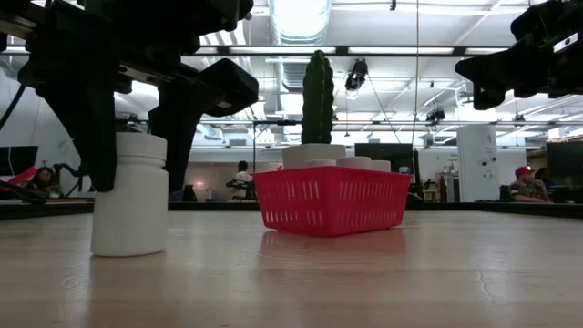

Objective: Pick and place pill bottles into a basket
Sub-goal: Put the white pill bottle into the red bin

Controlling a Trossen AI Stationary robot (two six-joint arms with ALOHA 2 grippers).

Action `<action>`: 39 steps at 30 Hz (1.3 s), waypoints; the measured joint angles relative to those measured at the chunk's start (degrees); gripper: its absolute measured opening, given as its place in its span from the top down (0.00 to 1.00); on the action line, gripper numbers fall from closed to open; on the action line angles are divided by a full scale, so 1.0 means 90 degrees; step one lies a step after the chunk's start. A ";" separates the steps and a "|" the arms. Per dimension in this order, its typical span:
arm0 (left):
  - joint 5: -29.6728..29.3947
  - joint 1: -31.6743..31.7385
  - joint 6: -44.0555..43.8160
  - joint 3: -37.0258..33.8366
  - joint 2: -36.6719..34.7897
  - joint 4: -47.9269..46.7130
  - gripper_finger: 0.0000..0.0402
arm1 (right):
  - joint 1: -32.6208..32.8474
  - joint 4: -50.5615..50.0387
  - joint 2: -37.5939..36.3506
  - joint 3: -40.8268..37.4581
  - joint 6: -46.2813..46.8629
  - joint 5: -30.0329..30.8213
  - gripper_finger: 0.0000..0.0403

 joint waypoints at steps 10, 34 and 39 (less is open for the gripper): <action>0.0008 0.0087 0.0327 0.0264 0.0000 -0.0365 0.60 | -0.0002 0.0000 0.0000 0.0000 -0.0001 0.0000 0.97; -0.0112 0.1095 0.1735 0.1753 0.0079 -0.1436 0.60 | 0.0000 0.0000 0.0000 0.0000 0.0009 -0.0002 0.97; -0.0117 0.1314 0.2016 0.1968 0.0193 -0.1472 0.60 | -0.0002 0.0000 -0.0002 0.0002 0.0006 -0.0005 0.97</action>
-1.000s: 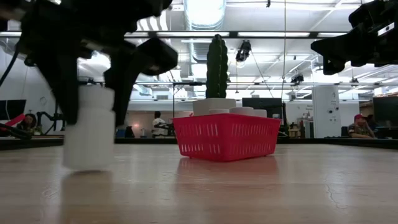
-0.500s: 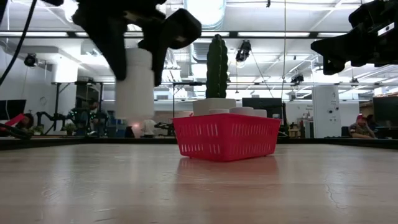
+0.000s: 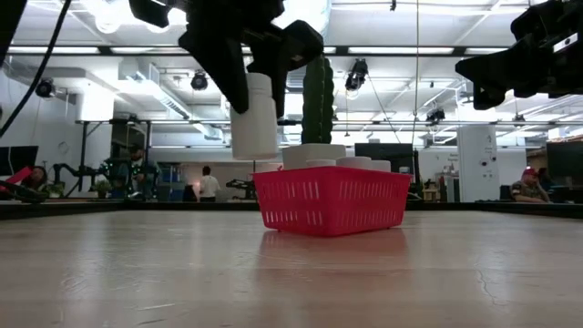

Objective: Pick and place pill bottles into a basket
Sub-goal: Put the white pill bottle into the red bin

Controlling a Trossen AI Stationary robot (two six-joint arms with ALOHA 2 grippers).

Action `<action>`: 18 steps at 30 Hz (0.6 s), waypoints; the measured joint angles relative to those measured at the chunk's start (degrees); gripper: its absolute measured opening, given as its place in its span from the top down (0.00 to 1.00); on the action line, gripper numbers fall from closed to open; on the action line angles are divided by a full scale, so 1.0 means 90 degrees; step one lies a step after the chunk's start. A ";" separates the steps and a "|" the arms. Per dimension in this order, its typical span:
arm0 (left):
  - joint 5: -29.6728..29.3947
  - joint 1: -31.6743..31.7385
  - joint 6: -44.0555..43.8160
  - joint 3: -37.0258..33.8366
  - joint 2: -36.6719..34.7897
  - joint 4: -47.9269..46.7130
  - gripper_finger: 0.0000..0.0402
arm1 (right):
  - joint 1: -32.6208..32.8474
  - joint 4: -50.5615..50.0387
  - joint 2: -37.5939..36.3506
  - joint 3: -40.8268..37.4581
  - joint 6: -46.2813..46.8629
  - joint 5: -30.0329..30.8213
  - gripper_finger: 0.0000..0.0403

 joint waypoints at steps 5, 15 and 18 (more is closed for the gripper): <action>-0.0052 0.0183 0.0190 0.0252 0.0071 -0.0101 0.60 | 0.0002 0.0000 0.0001 0.0000 -0.0005 0.0000 0.97; -0.0172 0.0508 0.0418 0.0303 0.0071 0.0033 0.60 | 0.0001 -0.0001 0.0000 0.0000 -0.0005 0.0005 0.97; -0.0181 0.0582 0.0526 0.0203 0.0072 0.0199 0.60 | 0.0000 0.0000 0.0001 0.0000 -0.0005 0.0007 0.97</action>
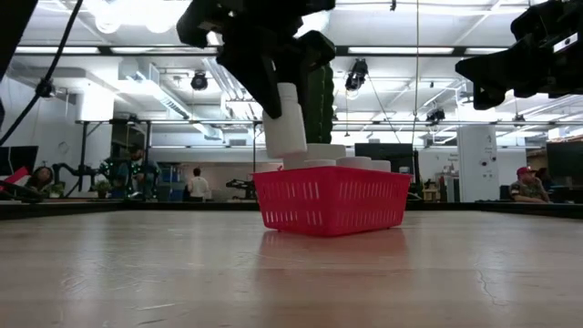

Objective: Pick and place pill bottles into a basket
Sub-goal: Put the white pill bottle into the red bin

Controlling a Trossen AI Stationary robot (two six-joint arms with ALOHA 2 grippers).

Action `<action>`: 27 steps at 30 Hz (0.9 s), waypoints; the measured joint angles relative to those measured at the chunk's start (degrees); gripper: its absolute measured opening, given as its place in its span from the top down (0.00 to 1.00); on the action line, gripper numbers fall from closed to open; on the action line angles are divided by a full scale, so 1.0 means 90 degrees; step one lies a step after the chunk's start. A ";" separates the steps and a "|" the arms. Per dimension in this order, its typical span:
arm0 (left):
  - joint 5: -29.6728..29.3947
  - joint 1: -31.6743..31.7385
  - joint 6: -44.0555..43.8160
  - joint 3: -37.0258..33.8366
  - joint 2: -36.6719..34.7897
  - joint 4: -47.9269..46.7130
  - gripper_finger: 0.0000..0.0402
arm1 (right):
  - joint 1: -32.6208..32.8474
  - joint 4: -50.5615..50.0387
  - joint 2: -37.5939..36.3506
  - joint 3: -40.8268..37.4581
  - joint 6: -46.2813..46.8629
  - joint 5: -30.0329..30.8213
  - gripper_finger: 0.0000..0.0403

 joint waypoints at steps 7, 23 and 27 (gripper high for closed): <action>-0.0006 0.0123 0.0011 -0.0171 0.0004 0.0218 0.60 | 0.0001 0.0000 -0.0001 0.0000 0.0008 -0.0002 0.97; 0.0062 0.0158 -0.0030 -0.0303 0.0415 0.0270 0.60 | 0.0002 -0.0001 0.0001 0.0000 -0.0003 -0.0002 0.97; 0.0064 0.0158 -0.0033 -0.0303 0.0417 0.0270 0.60 | 0.0000 0.0000 0.0001 0.0000 -0.0002 0.0000 0.97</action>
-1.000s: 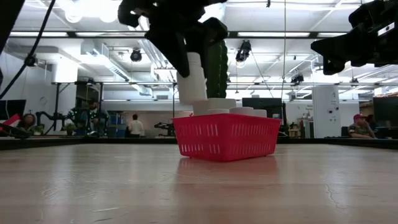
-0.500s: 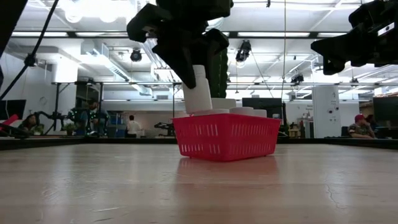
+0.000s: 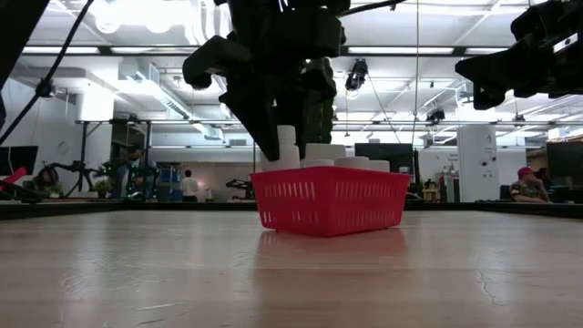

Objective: Pick and place pill bottles into a basket
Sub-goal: Put the white pill bottle into the red bin

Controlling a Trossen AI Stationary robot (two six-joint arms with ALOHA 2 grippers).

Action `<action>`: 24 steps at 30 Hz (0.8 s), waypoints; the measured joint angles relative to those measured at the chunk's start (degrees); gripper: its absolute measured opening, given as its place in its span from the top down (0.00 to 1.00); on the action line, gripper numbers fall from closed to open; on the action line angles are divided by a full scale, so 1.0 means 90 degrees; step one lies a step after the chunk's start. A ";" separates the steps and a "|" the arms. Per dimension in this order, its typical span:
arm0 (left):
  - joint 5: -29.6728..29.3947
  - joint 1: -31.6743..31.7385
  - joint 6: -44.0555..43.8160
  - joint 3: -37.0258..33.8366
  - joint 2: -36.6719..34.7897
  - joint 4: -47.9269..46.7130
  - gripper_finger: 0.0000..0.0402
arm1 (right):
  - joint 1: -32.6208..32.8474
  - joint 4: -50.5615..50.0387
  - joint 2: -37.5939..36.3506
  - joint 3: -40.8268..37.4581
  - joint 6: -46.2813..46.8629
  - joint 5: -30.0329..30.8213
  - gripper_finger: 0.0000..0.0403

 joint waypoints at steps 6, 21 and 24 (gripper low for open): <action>-0.0225 0.0008 0.0002 -0.0013 0.0000 0.0002 0.60 | 0.0000 0.0000 0.0000 0.0000 0.0009 0.0000 0.97; -0.0590 0.0024 -0.0187 -0.0114 0.0000 -0.0007 0.49 | 0.0000 0.0000 0.0000 0.0000 0.0006 -0.0002 0.97; -0.0770 0.0024 -0.0197 -0.0114 0.0000 -0.0007 0.47 | 0.0000 0.0000 0.0000 0.0000 0.0012 -0.0002 0.97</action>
